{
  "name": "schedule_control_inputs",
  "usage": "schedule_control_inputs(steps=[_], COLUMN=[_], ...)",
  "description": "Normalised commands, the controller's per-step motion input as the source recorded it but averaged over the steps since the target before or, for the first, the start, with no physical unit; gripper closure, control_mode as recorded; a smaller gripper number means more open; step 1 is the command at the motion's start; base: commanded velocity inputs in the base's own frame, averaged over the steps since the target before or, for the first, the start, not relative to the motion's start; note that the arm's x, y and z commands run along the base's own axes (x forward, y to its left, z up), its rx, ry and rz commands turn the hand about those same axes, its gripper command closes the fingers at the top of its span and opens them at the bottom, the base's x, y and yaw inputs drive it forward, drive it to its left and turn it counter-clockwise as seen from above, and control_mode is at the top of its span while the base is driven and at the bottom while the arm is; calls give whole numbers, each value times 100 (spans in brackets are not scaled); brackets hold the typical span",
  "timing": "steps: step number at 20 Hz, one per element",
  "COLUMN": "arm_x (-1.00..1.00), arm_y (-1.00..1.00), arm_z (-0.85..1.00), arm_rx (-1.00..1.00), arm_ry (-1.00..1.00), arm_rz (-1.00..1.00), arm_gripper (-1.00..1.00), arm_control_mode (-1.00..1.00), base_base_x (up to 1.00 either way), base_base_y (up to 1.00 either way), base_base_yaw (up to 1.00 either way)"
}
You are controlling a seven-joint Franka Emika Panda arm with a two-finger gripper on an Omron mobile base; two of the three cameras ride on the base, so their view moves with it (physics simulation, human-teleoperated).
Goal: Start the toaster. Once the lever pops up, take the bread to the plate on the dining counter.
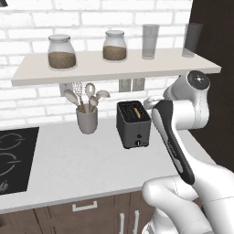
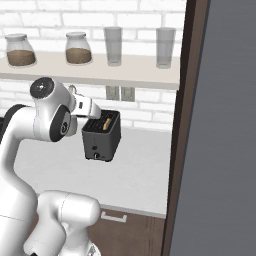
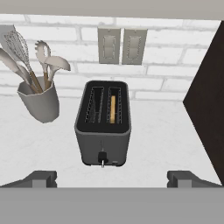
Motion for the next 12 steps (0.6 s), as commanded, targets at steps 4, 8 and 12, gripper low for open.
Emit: schedule_control_inputs(steps=[4, 8, 12], arm_x=[0, 0, 0], arm_y=[0, 0, 0], arm_z=[0, 0, 0], arm_rx=[0, 0, 0], arm_ry=[0, 0, 0], arm_rz=[0, 0, 0], arm_gripper=[-100, -100, -100], arm_control_mode=[-100, -100, -100], base_base_x=[0, 0, 0], base_base_y=[0, 0, 0], base_base_yaw=[0, 0, 0])
